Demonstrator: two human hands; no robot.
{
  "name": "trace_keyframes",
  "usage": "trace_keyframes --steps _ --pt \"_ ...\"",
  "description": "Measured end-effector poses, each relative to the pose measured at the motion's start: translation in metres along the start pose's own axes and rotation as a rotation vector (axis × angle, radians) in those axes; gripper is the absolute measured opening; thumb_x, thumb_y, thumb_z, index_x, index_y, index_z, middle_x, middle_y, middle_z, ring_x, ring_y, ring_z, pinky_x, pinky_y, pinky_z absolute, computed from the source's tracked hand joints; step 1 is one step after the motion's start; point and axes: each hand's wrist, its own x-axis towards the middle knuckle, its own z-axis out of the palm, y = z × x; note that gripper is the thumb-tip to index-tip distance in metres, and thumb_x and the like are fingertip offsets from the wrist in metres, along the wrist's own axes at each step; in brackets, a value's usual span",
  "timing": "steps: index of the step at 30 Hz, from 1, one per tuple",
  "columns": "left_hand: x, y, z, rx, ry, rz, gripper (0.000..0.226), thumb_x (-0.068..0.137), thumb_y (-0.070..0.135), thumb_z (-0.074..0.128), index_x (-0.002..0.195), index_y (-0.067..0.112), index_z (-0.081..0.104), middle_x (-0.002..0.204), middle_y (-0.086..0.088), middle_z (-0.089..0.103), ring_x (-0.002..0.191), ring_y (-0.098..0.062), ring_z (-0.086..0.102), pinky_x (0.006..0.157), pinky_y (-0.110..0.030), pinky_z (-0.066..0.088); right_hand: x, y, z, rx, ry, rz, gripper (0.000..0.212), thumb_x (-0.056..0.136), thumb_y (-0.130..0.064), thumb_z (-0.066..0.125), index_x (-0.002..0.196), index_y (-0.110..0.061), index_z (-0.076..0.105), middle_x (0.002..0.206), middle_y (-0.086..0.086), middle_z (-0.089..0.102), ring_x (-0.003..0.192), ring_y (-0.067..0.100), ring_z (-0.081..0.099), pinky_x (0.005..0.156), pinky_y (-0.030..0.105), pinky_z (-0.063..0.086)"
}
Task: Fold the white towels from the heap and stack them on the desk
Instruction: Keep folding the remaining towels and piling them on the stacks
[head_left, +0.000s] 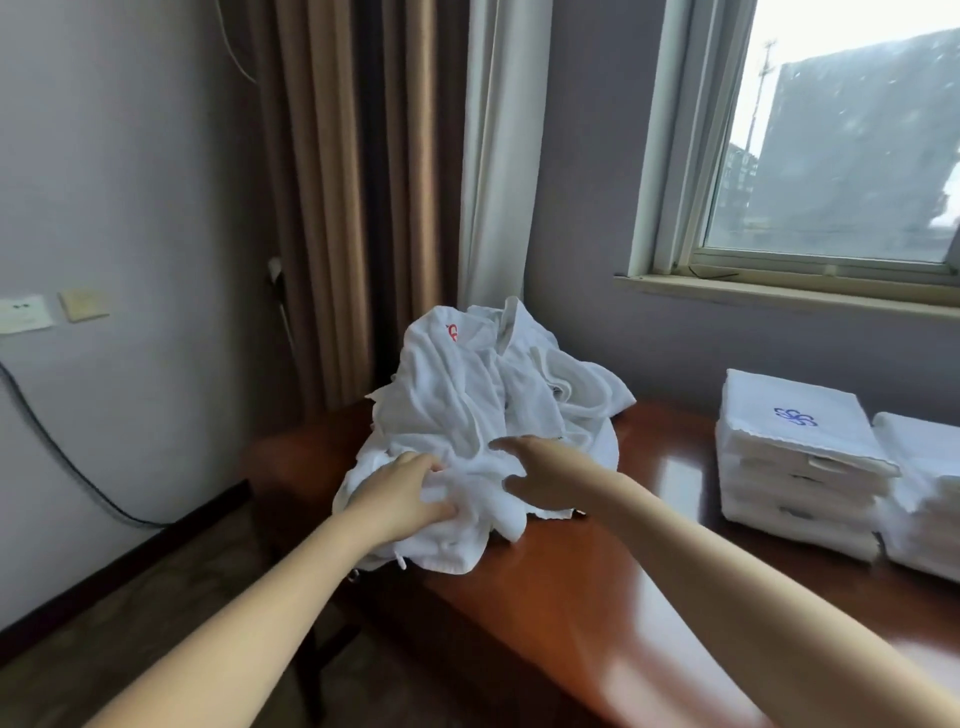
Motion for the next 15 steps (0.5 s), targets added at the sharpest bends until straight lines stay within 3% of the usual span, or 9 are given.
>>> trace_keyframes --steps 3,5,7,9,12,15 --pt "0.002 -0.002 -0.001 -0.014 0.005 -0.006 0.054 0.087 0.052 0.064 0.134 0.026 0.051 0.137 0.001 0.051 0.123 -0.018 0.051 0.102 -0.031 0.042 0.016 -0.006 0.010 0.037 0.010 -0.013 0.059 0.099 -0.018 0.042 0.152 -0.039 0.026 0.153 0.000 0.037 0.131 0.023 0.047 0.097 0.034 0.044" --pt "0.002 -0.001 -0.004 -0.058 0.021 -0.041 0.041 0.088 0.057 0.057 0.118 0.029 0.058 0.121 0.006 0.054 0.109 -0.015 0.058 0.096 -0.033 0.048 0.028 -0.011 0.013 0.017 0.016 -0.009 0.062 0.098 -0.013 0.037 0.151 -0.042 0.025 0.150 0.000 0.040 0.124 0.022 0.052 0.094 0.035 0.048" --pt "0.004 0.001 -0.005 -0.039 0.032 -0.061 0.037 0.090 0.061 0.050 0.107 0.030 0.060 0.109 0.012 0.053 0.099 -0.010 0.059 0.085 -0.028 0.049 0.040 -0.014 0.017 -0.050 0.022 -0.011 0.068 0.094 -0.006 0.033 0.150 -0.044 0.029 0.144 -0.002 0.046 0.112 0.022 0.056 0.079 0.033 0.049" --pt "0.010 0.003 -0.005 0.013 0.037 -0.065 0.038 0.092 0.063 0.046 0.100 0.028 0.061 0.100 0.012 0.056 0.091 -0.010 0.059 0.072 -0.025 0.045 0.052 -0.014 0.020 -0.126 0.031 -0.010 0.071 0.089 -0.002 0.032 0.147 -0.043 0.034 0.138 -0.004 0.049 0.107 0.022 0.058 0.065 0.029 0.041" --pt "0.021 0.007 -0.005 0.057 0.054 -0.092 0.043 0.095 0.062 0.042 0.079 0.025 0.055 0.077 0.010 0.058 0.069 -0.008 0.055 0.057 -0.025 0.035 0.065 -0.011 0.023 -0.209 0.063 0.013 0.058 0.092 -0.007 0.042 0.141 -0.038 0.042 0.132 -0.003 0.052 0.109 0.024 0.058 0.066 0.032 0.040" --pt "0.029 0.008 -0.003 0.074 0.060 -0.122 0.045 0.094 0.063 0.043 0.071 0.025 0.052 0.066 0.009 0.055 0.062 -0.009 0.051 0.055 -0.026 0.033 0.072 -0.007 0.024 -0.263 0.128 0.039 0.033 0.096 -0.018 0.048 0.127 -0.030 0.053 0.126 -0.002 0.055 0.110 0.023 0.056 0.059 0.029 0.034"
